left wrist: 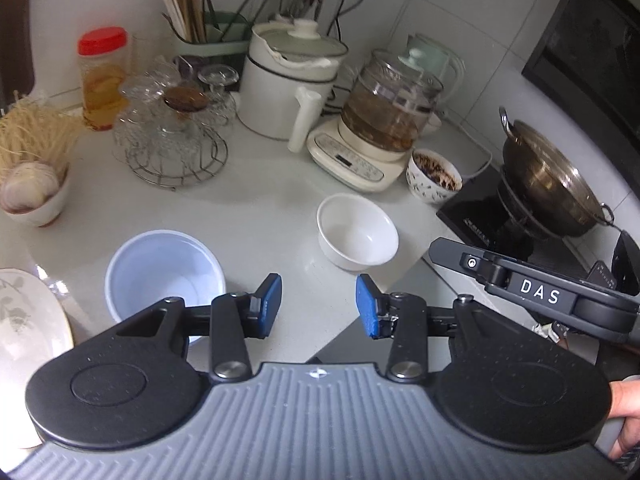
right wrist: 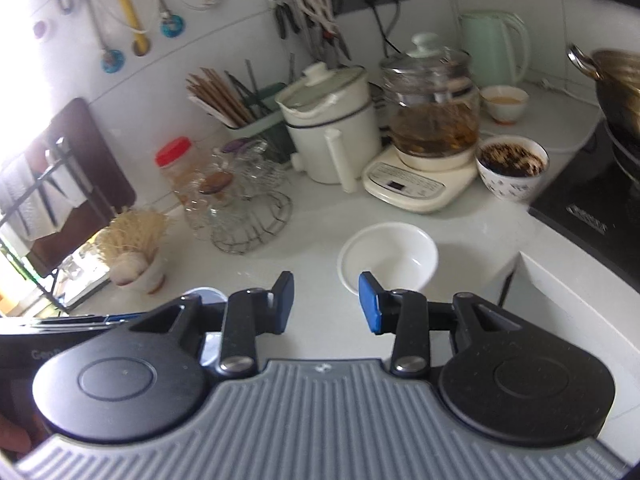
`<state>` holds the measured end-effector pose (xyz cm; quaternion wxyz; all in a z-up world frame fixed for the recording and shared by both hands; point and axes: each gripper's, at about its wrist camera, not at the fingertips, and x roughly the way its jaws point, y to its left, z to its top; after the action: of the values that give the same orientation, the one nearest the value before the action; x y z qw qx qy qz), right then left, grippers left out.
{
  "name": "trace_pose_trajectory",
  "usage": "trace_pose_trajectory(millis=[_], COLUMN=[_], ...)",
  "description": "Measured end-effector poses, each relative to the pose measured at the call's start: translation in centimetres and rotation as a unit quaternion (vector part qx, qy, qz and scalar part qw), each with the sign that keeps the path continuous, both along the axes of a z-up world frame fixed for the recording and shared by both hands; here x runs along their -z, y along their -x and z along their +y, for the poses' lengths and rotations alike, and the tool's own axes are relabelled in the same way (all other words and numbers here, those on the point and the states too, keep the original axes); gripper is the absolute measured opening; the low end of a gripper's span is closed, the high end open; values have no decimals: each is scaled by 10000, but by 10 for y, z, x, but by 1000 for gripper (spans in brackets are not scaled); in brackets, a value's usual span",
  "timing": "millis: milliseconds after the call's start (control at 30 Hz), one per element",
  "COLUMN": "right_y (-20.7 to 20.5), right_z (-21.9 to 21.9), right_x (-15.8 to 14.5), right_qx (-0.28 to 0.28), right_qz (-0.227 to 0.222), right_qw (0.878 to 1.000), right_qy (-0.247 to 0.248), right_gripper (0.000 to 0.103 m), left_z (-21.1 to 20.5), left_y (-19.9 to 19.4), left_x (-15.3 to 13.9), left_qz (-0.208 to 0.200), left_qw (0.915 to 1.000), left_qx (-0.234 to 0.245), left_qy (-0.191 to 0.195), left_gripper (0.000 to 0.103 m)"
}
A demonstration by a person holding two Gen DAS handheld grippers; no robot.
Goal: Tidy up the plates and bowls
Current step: 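Bring both open grippers down around the rim of the white ceramic bowl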
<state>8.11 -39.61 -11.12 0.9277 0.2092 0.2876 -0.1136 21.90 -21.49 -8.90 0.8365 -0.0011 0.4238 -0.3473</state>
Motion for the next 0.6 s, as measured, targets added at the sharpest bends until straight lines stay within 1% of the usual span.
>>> trace_pose_trajectory(millis=[200,400,600], right_y=[-8,-25,-47], right_z=[-21,-45,-68], right_x=[9,16,28], right_qx=[157,259,316], right_qz=[128,314,540], right_qw=[9998,9991,9978], right_qy=[-73,-110,-220], right_gripper=[40,40,40], left_z=[-27,-55,-80], left_y=[-20,-46,-73], left_x=[10,19,32], left_qz=[108,220,450], left_qw=[9999,9994,9986], left_qx=[97,179,190], left_qy=[-94,-205,-225], left_gripper=[47,51,51])
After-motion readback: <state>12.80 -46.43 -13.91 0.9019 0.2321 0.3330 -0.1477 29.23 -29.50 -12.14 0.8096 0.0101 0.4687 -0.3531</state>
